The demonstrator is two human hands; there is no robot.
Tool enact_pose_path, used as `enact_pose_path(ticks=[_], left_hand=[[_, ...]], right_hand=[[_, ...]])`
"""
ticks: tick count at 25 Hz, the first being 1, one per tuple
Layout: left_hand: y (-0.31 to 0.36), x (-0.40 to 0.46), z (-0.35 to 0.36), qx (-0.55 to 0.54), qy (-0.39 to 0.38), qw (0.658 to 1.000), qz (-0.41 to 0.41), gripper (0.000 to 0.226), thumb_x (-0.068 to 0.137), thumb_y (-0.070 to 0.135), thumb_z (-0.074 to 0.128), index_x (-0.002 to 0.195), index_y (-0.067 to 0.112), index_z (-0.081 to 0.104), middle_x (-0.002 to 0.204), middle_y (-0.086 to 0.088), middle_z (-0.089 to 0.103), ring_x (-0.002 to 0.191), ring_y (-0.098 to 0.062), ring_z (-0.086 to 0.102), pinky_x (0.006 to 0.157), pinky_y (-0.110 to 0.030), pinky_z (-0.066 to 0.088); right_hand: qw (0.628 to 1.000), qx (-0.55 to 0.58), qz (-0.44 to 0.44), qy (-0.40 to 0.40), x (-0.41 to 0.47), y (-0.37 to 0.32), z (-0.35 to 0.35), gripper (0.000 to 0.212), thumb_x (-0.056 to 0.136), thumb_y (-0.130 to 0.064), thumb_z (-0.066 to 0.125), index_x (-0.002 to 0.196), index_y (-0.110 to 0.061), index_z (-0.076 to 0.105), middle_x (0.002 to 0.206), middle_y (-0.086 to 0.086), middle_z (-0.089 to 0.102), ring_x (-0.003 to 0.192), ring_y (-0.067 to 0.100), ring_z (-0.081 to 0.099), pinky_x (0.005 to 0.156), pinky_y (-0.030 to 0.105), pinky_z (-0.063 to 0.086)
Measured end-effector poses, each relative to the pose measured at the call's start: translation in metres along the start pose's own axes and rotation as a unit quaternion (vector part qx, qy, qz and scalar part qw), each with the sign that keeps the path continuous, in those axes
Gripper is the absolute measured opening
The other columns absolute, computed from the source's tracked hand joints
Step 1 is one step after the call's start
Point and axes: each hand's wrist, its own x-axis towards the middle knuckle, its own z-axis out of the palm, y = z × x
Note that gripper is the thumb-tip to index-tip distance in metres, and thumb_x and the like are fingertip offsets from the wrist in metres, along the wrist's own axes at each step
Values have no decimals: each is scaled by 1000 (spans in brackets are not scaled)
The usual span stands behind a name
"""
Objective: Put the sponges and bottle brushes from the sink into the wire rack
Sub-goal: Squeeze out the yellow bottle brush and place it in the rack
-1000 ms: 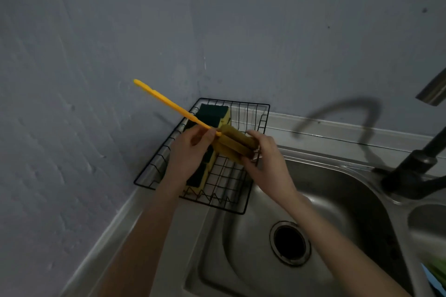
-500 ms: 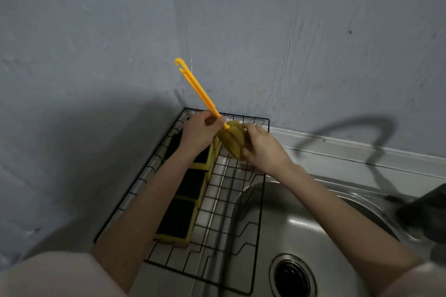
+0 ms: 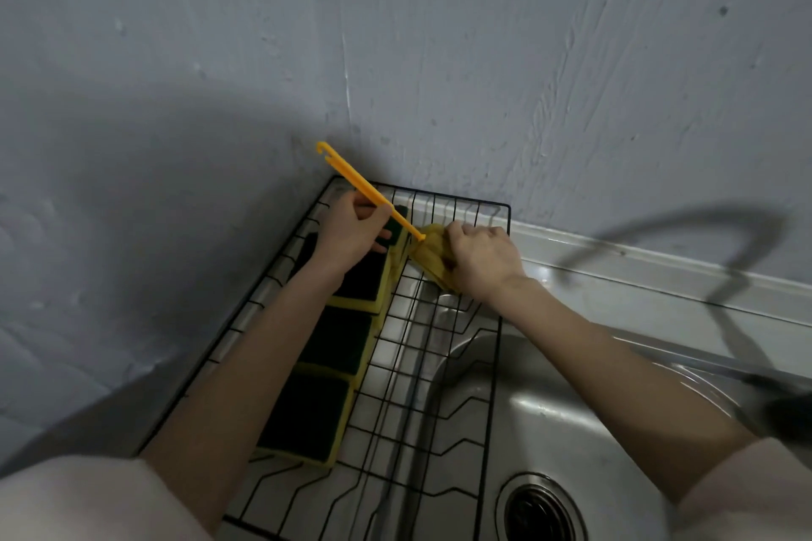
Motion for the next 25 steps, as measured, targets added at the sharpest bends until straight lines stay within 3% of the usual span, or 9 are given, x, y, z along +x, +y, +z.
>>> enact_pose_path(ticks=[5,8,11,14,19,22,25], left_hand=[[3,6,-9,-38,30,999,-18,28,92,9,46,119,0,46,95,-5,55,68,-7,55,42,-8,48],[2,4,-10,-33,17,999,-27,28,92,7,46,119,1,47,93,-2,57,71,-6,55,46,-8,49],[2,0,-10,-17,9,999,-26,28,92,7,44,119,2,49,103,-5,56,73,-4,55,47,-7,49],[8,-7,-10,2,4,1000,-19,28,92,8,44,119,3,50,105,-5,57,76,-7,57,56,-15,51],[23,-27,-13,131,13,990,56,20,87,7,49,105,5,59,107,-17,66,103,-31,61,93,-43,49],[37,-51,-11,255,-27,960,110,27,88,11,50,113,6,58,116,-15,65,109,-28,59,94,-31,45],[52,-87,-5,302,-79,942,121,38,90,20,50,126,11,49,128,-10,58,119,-22,53,94,-26,40]], right_hand=[[999,-24,15,-20,6,0,3,39,87,-16,50,123,-6,39,124,14,57,115,31,53,103,37,32],[999,9,20,-23,7,1,-1,42,86,-13,50,125,-6,38,126,15,55,116,31,53,104,36,31],[999,38,11,-29,3,1,-6,49,85,-13,50,131,-7,35,130,16,50,122,31,48,109,37,27],[998,58,6,-36,-4,3,-13,52,84,-13,50,134,-8,33,133,16,47,126,30,43,114,37,22],[994,108,3,4,-28,2,-30,48,87,-18,47,133,-10,38,132,16,49,122,32,46,109,37,29],[990,134,-2,33,-54,5,-38,46,89,-21,47,133,-11,39,133,15,50,122,33,46,107,37,31],[986,158,-11,56,-88,9,-42,44,90,-23,45,133,-12,40,134,14,51,123,32,46,107,38,30]])
